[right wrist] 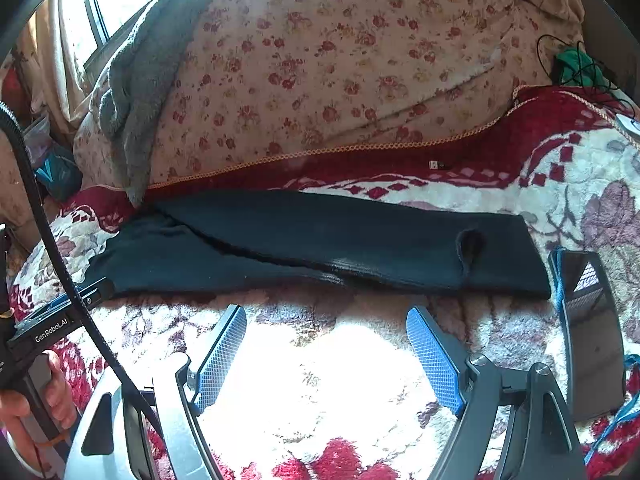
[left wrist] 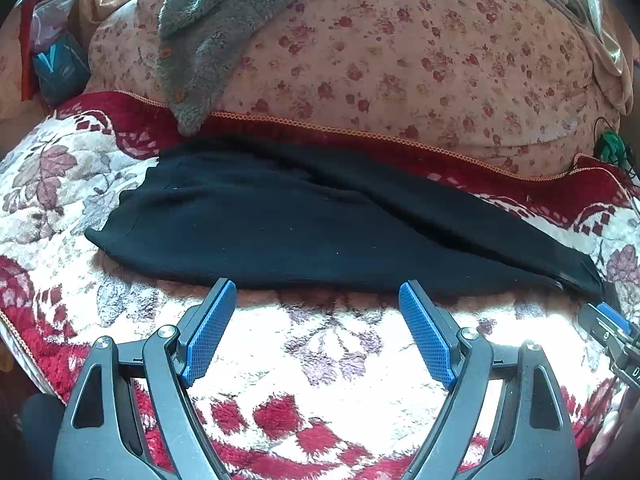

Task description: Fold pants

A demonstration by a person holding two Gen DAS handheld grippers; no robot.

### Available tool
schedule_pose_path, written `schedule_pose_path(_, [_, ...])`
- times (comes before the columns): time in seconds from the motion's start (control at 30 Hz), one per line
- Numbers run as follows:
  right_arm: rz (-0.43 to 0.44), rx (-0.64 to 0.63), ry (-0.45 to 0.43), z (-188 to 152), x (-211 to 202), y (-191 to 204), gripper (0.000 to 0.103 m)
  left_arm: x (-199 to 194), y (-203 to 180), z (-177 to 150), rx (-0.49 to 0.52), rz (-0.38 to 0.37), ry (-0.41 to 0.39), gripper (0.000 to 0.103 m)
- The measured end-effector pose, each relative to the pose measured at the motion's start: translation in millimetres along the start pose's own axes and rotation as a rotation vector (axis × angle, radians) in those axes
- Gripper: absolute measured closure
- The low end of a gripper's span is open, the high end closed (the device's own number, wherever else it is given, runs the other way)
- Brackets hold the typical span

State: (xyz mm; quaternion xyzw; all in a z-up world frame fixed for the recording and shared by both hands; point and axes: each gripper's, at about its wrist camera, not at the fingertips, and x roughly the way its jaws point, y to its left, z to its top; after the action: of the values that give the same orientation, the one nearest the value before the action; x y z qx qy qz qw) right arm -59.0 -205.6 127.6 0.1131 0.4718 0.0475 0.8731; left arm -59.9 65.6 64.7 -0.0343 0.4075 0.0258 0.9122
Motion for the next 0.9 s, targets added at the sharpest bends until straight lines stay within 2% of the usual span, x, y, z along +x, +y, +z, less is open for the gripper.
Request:
schedule_pose_path(0.23, [0.007, 0.005, 0.02, -4, 5, 3, 0.021, 6, 8, -1, -0.018, 0.006, 0.015, 0.018])
schedule_pose_path(0.4, [0.046, 0.038, 0.047, -6, 13, -1, 0.021, 10, 24, -7, -0.042, 0.006, 0.036, 0.018])
schedule_pose_path(0.67, [0.136, 0.14, 0.08, -10, 31, -15, 0.026, 26, 68, -14, -0.167, 0.021, 0.091, 0.018])
schedule_pose_path(0.9, [0.182, 0.201, 0.06, -3, 33, -28, 0.026, 39, 89, -11, -0.242, 0.042, 0.108, 0.018])
